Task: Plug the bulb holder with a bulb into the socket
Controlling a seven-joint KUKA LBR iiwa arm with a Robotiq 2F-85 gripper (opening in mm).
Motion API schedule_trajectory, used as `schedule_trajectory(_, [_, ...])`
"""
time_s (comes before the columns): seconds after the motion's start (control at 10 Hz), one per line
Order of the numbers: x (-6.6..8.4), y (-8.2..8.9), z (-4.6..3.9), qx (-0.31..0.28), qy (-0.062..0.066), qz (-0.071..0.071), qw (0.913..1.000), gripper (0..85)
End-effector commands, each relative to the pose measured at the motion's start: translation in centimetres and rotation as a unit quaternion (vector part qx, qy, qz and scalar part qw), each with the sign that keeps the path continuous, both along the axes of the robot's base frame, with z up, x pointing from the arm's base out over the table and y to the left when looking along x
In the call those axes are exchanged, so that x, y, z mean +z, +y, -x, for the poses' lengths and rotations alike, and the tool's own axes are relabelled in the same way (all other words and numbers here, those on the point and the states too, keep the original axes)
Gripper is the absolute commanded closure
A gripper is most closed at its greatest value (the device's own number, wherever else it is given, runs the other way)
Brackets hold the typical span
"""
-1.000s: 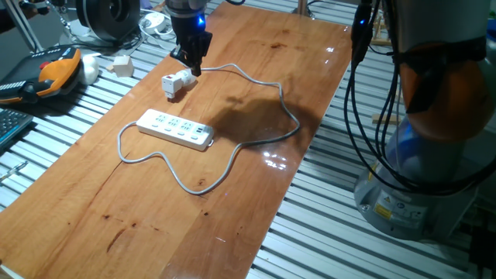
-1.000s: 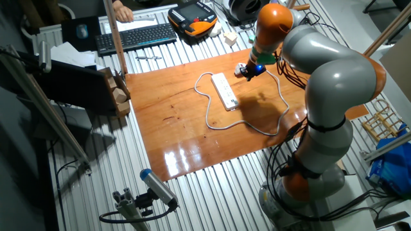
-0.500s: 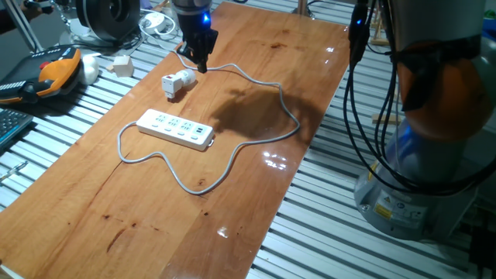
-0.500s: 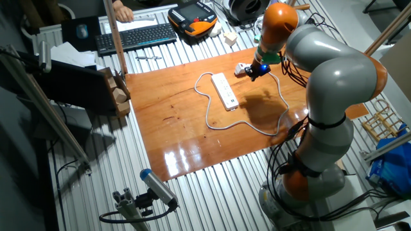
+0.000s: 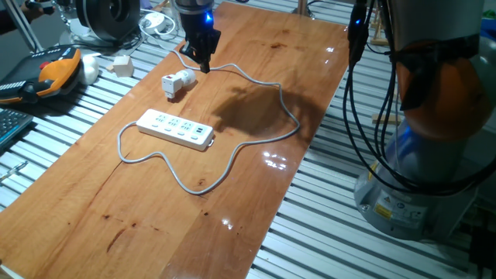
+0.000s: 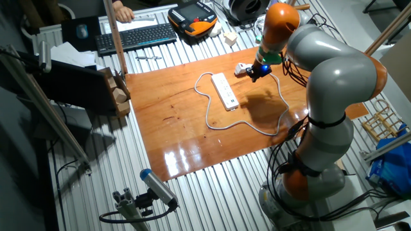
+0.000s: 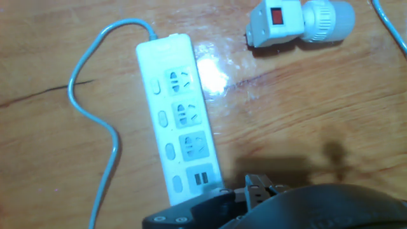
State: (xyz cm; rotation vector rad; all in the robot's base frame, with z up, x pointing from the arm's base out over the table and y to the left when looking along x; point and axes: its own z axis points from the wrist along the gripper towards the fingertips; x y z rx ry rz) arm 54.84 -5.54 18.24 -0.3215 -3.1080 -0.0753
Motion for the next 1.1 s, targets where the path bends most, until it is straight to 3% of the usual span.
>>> schedule_trajectory(0.0, [0.04,-0.06,0.01,-0.003,0.0,0.002,1.0,85.0])
schedule_trajectory(0.2, [-0.16,-0.03,0.03,-0.01,-0.006,0.006,0.9999,85.0])
schedule_trajectory(0.3, [-0.16,-0.03,0.03,-0.029,-0.001,-0.013,0.9995,85.0])
schedule_trajectory(0.7, [-0.16,-0.03,0.03,-0.117,0.019,0.015,0.9928,85.0])
schedule_trajectory(1.0, [-0.16,-0.03,0.03,-0.123,0.01,0.035,0.9917,85.0])
